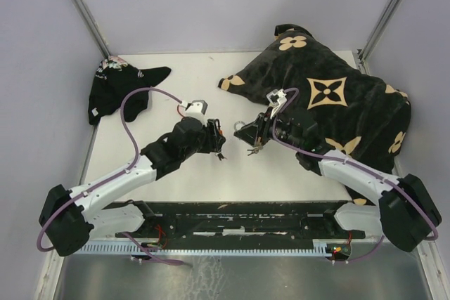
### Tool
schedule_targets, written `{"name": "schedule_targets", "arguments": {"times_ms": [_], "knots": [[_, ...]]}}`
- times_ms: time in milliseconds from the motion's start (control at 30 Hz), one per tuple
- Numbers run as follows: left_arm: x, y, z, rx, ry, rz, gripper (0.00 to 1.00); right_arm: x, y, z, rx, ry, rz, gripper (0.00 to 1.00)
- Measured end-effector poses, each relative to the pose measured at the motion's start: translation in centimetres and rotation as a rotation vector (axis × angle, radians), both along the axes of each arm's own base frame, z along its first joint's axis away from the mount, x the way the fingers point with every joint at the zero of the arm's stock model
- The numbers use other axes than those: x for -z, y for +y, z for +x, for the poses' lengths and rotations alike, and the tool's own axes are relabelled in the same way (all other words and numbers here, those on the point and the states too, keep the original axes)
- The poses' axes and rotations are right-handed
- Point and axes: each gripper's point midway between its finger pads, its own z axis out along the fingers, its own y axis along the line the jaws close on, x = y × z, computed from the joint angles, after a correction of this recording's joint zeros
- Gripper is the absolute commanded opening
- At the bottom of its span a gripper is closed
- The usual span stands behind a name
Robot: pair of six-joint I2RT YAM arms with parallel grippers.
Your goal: Unlock with the key
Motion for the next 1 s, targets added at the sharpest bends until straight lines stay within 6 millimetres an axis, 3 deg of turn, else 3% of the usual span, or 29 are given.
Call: {"name": "schedule_targets", "arguments": {"times_ms": [100,300,633,800,1000], "knots": [[1.1,0.8,-0.5,0.054,-0.002,0.112,0.04,-0.8,-1.1,-0.1,0.004,-0.059,-0.059,0.61],[1.4,0.9,-1.3,0.201,-0.055,0.222,0.03,-1.6,-2.1,-0.1,-0.001,-0.123,-0.146,0.67],[-1.8,-1.7,-3.9,0.470,-0.184,0.143,0.03,-1.0,-0.6,0.0,-0.095,-0.112,-0.157,0.68],[-1.9,-2.4,-4.9,0.540,-0.181,0.118,0.03,-0.5,-0.4,-0.4,-0.142,-0.128,-0.167,0.63],[-1.3,-2.4,-5.0,0.542,-0.180,0.117,0.03,-0.6,-1.6,0.4,-0.146,-0.179,-0.172,0.59]]}}
